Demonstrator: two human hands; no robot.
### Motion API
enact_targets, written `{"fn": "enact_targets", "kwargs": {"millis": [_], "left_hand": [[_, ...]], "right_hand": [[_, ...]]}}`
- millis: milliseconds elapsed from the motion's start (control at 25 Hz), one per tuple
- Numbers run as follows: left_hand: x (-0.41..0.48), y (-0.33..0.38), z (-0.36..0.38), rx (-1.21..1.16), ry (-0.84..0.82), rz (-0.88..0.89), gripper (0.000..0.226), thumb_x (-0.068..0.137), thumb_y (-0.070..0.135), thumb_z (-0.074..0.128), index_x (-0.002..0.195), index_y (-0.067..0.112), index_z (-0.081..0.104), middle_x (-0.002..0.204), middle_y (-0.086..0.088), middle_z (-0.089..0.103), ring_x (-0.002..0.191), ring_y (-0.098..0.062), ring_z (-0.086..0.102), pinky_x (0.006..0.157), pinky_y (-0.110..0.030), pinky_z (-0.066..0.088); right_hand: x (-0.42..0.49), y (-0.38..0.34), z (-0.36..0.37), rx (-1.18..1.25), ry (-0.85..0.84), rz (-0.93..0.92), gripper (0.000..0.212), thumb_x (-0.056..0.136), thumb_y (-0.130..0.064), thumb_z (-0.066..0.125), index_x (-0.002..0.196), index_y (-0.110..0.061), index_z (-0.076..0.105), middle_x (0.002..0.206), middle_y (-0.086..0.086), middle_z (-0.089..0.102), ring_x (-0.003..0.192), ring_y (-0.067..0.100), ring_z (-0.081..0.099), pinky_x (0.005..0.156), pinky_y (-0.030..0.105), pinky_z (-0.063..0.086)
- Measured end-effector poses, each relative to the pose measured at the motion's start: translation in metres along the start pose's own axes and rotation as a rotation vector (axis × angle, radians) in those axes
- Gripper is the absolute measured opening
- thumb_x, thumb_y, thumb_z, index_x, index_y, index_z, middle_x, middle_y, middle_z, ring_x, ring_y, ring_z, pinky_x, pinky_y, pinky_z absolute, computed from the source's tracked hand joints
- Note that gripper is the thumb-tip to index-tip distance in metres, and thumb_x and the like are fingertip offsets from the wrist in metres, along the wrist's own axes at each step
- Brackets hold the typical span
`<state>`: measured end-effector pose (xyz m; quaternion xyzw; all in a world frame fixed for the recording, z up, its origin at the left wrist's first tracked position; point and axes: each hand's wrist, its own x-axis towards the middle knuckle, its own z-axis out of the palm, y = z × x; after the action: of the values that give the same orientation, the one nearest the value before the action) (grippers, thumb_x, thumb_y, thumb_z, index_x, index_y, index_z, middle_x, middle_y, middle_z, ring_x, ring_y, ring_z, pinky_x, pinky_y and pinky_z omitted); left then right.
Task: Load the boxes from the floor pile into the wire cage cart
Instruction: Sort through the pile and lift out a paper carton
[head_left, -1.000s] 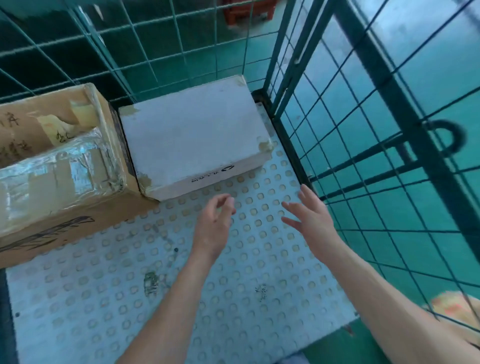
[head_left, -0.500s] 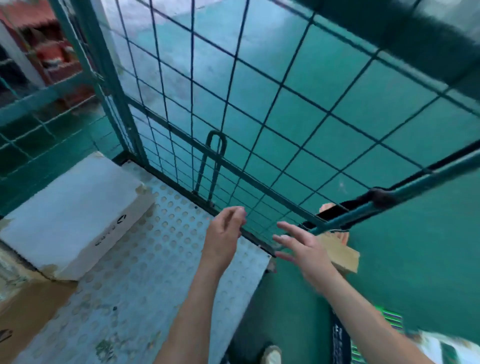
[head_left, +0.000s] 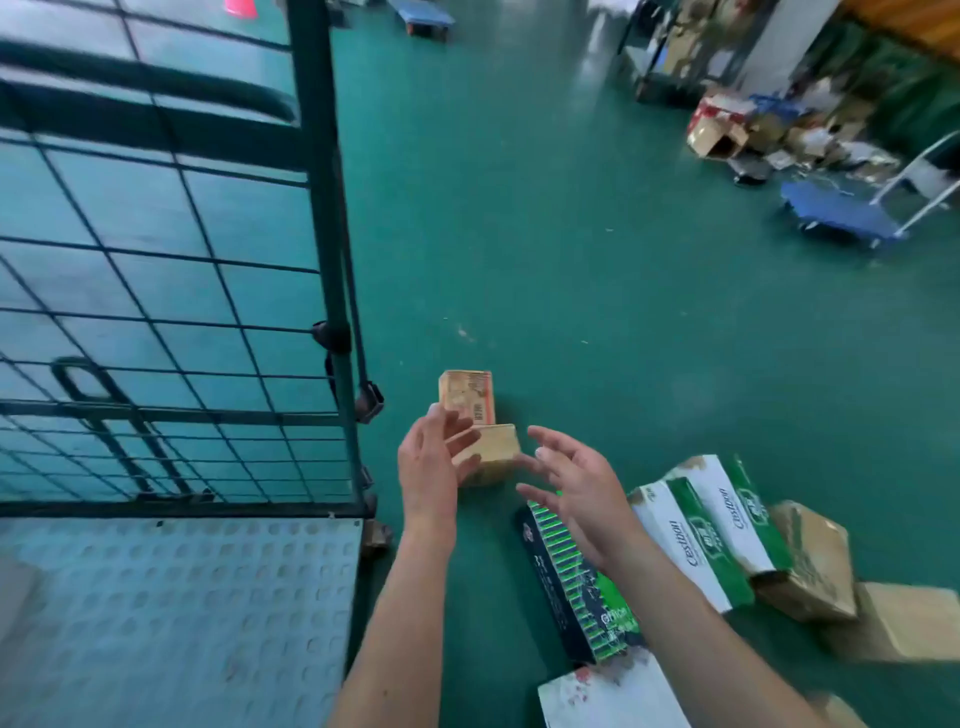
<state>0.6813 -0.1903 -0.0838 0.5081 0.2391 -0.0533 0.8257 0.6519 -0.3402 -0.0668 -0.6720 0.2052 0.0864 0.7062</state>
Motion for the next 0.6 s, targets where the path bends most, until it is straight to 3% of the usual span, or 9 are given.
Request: {"fn": "enact_targets", "kwargs": {"millis": [280, 440, 600], "left_hand": [[-0.1, -0.071, 0.222, 0.229, -0.478, -0.028, 0.031, 0.106, 0.033, 0.047, 0.101, 0.011, 0.068, 0.098, -0.009, 0.076, 0.089, -0.024, 0.072, 0.08, -0.043, 0.055], [-0.14, -0.095, 0.299, 0.425, -0.768, 0.001, 0.036, 0.107, 0.033, 0.044, 0.105, 0.006, 0.068, 0.105, -0.018, 0.075, 0.089, -0.026, 0.073, 0.088, -0.05, 0.056], [-0.155, -0.117, 0.353, 0.553, -0.964, 0.007, 0.039, 0.107, 0.033, 0.042, 0.104, 0.005, 0.068, 0.101, -0.015, 0.076, 0.092, -0.031, 0.073, 0.09, -0.052, 0.056]], "right_hand": [[-0.082, -0.019, -0.266, 0.262, 0.408, -0.105, 0.02, 0.103, -0.008, 0.053, 0.118, -0.011, 0.066, 0.126, 0.012, 0.066, 0.115, 0.025, 0.067, 0.096, 0.047, 0.055], [-0.131, -0.013, -0.355, 0.376, 0.565, -0.147, 0.021, 0.101, -0.01, 0.056, 0.118, -0.007, 0.069, 0.123, 0.008, 0.07, 0.112, 0.029, 0.069, 0.094, 0.047, 0.057], [-0.164, 0.012, -0.41, 0.47, 0.765, -0.13, 0.022, 0.103, -0.008, 0.052, 0.113, -0.009, 0.072, 0.118, 0.009, 0.073, 0.107, 0.026, 0.072, 0.089, 0.043, 0.058]]}}
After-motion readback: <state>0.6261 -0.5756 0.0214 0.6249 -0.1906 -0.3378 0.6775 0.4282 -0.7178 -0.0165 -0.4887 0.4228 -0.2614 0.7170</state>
